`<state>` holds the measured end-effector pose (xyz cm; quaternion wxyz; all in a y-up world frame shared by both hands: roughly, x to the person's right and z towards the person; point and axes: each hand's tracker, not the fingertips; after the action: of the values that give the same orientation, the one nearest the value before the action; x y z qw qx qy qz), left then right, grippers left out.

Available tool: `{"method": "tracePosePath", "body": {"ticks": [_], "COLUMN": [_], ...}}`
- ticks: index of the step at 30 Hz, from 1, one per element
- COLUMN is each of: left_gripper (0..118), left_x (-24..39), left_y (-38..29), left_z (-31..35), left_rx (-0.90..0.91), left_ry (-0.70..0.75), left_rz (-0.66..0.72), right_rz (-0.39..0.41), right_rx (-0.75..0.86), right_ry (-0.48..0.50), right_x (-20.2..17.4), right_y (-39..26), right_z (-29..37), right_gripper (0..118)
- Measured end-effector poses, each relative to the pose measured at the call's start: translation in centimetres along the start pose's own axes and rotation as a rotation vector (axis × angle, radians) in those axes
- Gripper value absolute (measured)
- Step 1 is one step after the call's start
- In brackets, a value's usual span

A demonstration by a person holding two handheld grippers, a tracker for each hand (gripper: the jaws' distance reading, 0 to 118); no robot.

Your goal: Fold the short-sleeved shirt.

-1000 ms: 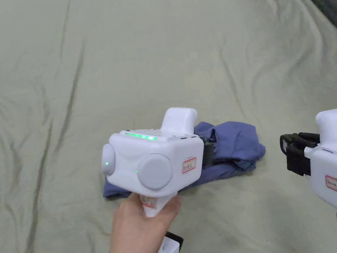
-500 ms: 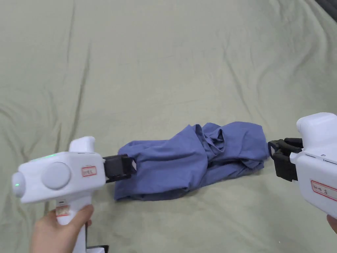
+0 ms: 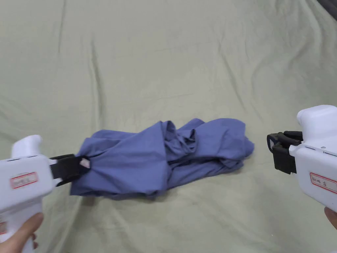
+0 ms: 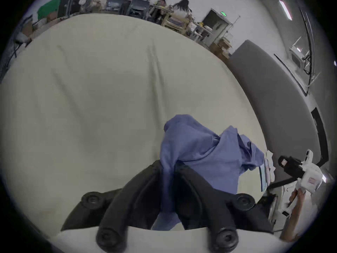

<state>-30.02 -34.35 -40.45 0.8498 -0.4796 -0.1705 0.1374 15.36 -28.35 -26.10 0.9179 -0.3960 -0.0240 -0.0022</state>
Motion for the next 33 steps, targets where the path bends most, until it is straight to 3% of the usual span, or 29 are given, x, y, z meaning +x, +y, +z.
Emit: {"method": "tracePosePath", "body": {"ticks": [3,5,7,11,18,21,22,24,25,28,31,32,33], "left_gripper": [11,11,11,10,10,11,19,58,68,80,81,78,64], "left_x": [-1.7,-1.3,0.0,4.8,16.4,18.0,17.9,17.2,16.9,15.4,13.6,13.3,12.6], "left_y": [0.6,0.8,0.9,1.2,0.3,-0.2,-0.3,-0.4,-0.2,1.1,1.7,1.1,0.4], "left_z": [4.5,6.6,7.3,6.2,-4.6,-9.5,-10.6,-10.7,-9.4,-3.6,0.1,1.1,1.2], "left_rx": [0.069,0.048,0.052,0.07,-0.088,-0.184,-0.219,-0.22,-0.193,-0.058,0.046,0.022,0.01], "left_ry": [0.171,0.367,0.442,0.289,-0.005,-0.112,-0.136,-0.206,-0.238,-0.145,0.063,0.139,0.149], "left_rz": [-0.001,-0.068,-0.121,-0.106,-0.29,-0.201,-0.156,-0.089,-0.082,-0.133,-0.251,-0.282,-0.307], "right_rz": [0.006,-0.002,-0.007,-0.011,-0.014,-0.03,-0.034,-0.043,-0.043,-0.044,-0.051,-0.052,-0.053], "right_rx": [0.002,0.008,0.015,0.027,0.047,0.04,0.035,0.026,0.022,0.009,0.002,0.001,0.001], "right_ry": [0.003,0.011,0.021,0.028,0.014,-0.001,-0.006,-0.011,-0.012,-0.017,-0.013,-0.011,-0.008], "right_x": [-0.1,-0.1,-0.2,-0.3,0.5,1.4,1.7,2.1,2.2,2.5,2.4,2.3,2.1], "right_y": [0.1,0.2,0.3,0.6,0.7,0.4,0.2,-0.1,-0.2,-0.5,-0.7,-0.7,-0.8], "right_z": [0.0,-0.1,-0.2,0.0,1.3,1.3,1.4,1.3,1.3,1.1,0.7,0.7,0.6], "right_gripper": [3,3,3,3,3,3,3,3,3,3,3,3,3]}}
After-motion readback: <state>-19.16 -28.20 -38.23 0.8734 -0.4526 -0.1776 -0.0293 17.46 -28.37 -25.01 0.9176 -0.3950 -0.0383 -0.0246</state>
